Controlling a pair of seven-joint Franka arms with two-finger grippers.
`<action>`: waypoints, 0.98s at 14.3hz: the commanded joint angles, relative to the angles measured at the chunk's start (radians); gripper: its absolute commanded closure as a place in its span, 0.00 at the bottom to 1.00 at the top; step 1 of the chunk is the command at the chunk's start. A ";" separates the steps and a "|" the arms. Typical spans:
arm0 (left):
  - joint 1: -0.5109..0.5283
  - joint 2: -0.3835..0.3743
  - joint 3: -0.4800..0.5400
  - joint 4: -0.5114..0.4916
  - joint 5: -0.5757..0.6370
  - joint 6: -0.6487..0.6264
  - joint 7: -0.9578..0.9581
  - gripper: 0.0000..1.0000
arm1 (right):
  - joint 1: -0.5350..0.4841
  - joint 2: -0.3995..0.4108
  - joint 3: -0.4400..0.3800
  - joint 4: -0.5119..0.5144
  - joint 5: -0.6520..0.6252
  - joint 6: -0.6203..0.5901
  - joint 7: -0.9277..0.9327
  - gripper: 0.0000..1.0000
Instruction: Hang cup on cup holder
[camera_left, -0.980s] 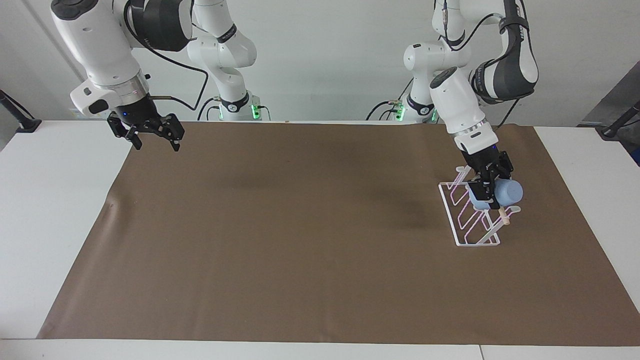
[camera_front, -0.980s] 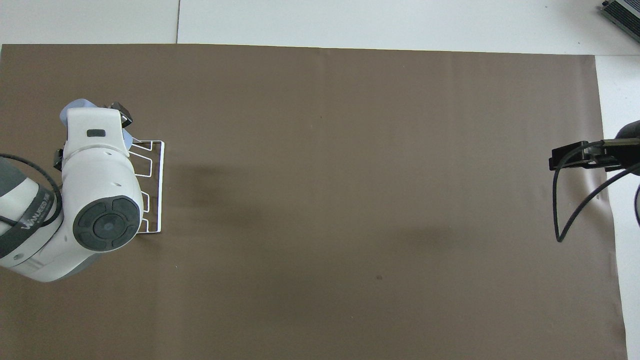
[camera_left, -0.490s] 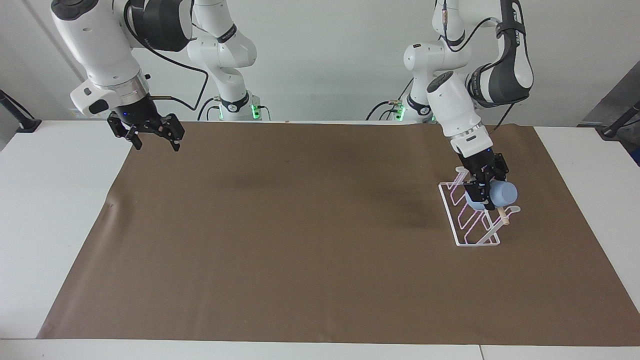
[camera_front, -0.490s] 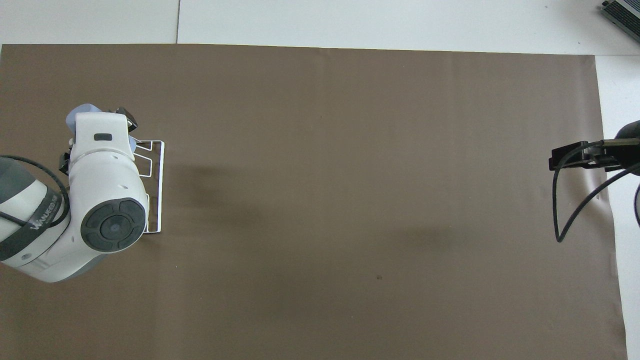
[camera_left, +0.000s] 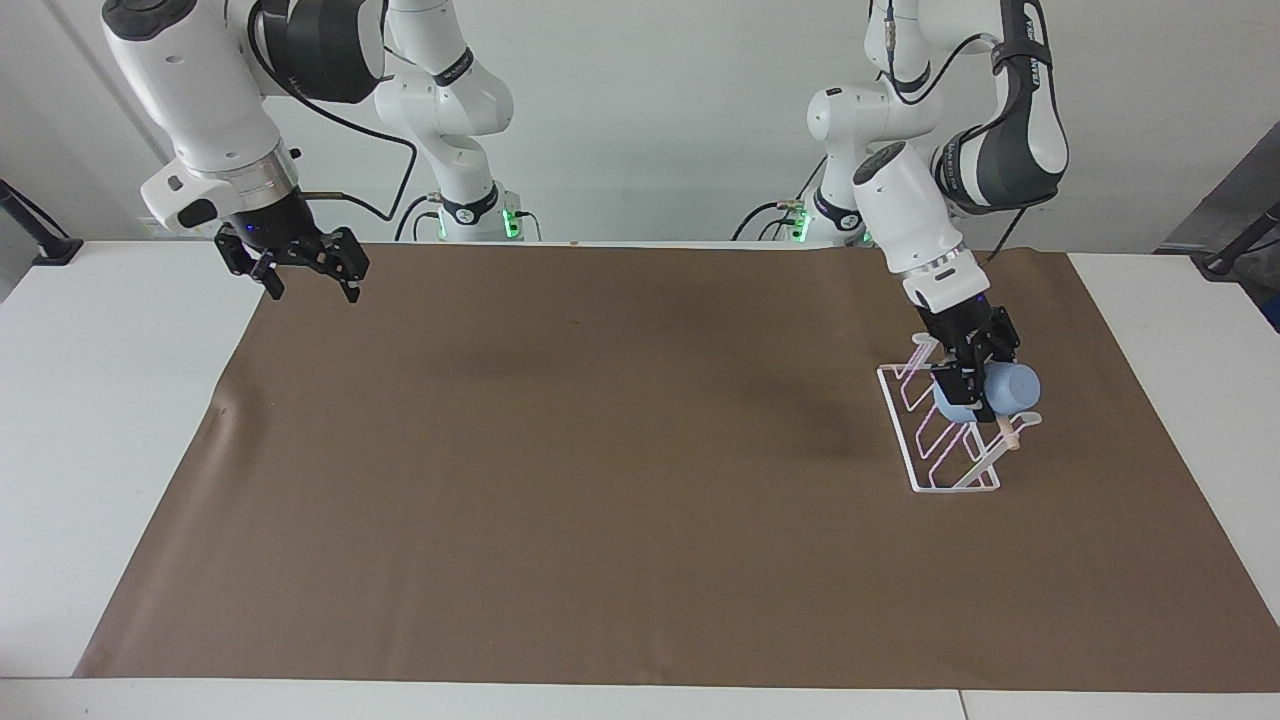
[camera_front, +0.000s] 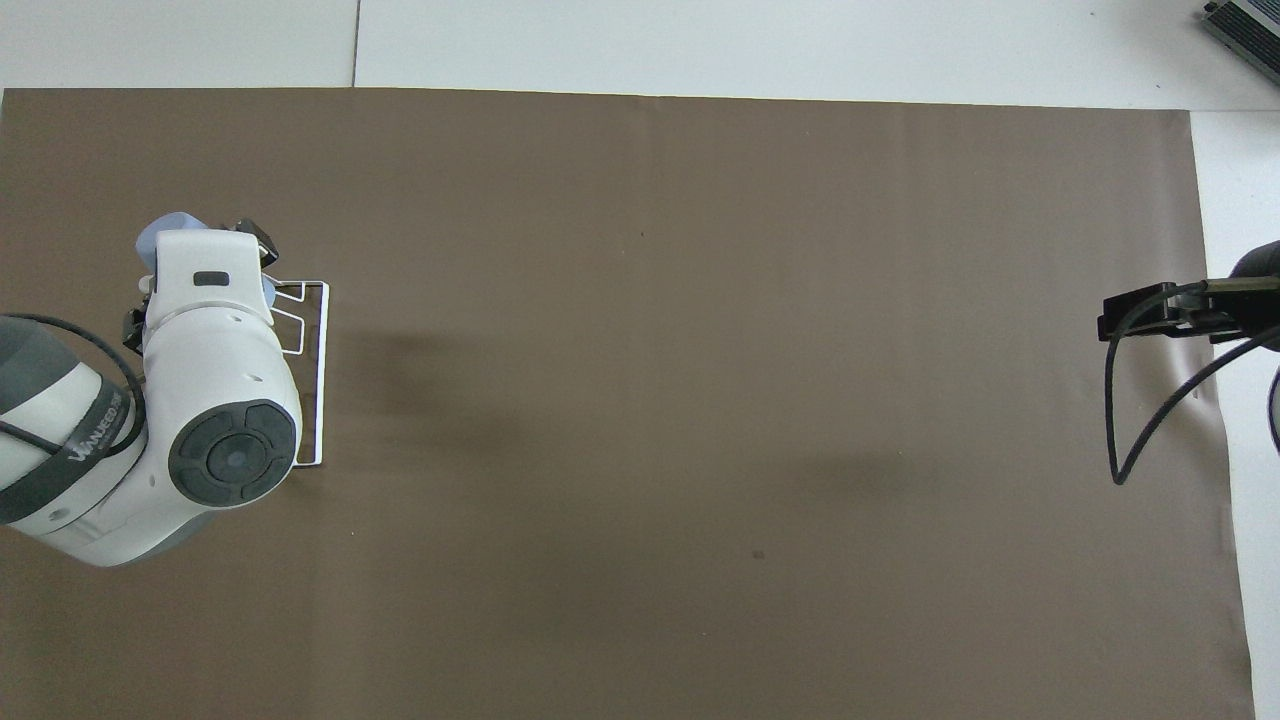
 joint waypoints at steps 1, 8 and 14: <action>0.004 0.028 0.003 0.022 0.025 -0.003 -0.025 1.00 | -0.003 -0.023 0.001 -0.030 -0.003 0.014 -0.006 0.00; 0.038 0.022 0.004 -0.033 0.061 0.083 -0.026 1.00 | -0.003 -0.023 0.001 -0.028 -0.003 0.014 -0.006 0.00; 0.029 0.012 0.004 -0.071 0.062 0.096 -0.046 1.00 | -0.003 -0.023 0.001 -0.030 -0.003 0.014 -0.006 0.00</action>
